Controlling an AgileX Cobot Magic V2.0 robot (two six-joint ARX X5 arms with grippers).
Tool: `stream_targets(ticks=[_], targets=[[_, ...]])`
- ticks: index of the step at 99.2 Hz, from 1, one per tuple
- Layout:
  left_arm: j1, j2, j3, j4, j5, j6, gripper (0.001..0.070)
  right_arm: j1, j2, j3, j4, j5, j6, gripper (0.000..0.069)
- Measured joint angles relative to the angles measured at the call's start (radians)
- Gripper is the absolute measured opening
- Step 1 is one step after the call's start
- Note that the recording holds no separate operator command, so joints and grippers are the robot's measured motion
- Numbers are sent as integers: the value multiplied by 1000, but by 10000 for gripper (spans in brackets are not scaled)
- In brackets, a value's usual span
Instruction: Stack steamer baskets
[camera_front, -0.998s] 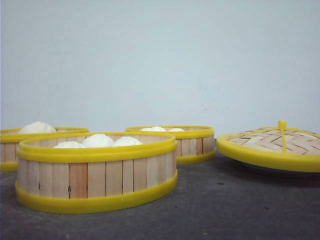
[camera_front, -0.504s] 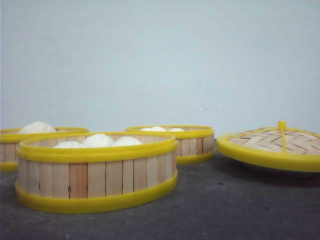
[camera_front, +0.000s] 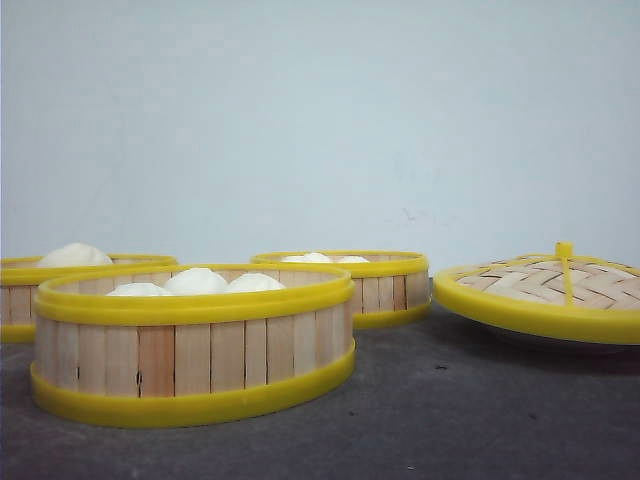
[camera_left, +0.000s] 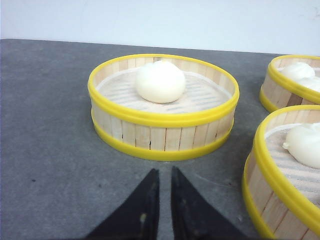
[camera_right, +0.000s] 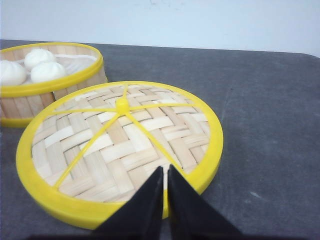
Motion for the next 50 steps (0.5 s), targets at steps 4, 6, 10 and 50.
stream_targets(ticks=[4,6,10,50], targets=[[0,0,0,0,0,0,15,0,0,0,0,0,0,9],[0,0,0,0,0,0,15,0,0,0,0,0,0,9],[0,0,0,0,0,0,15,0,0,0,0,0,0,9],[0,1,18,18,3,-148,15,0,1,22,50,-23,167,9]])
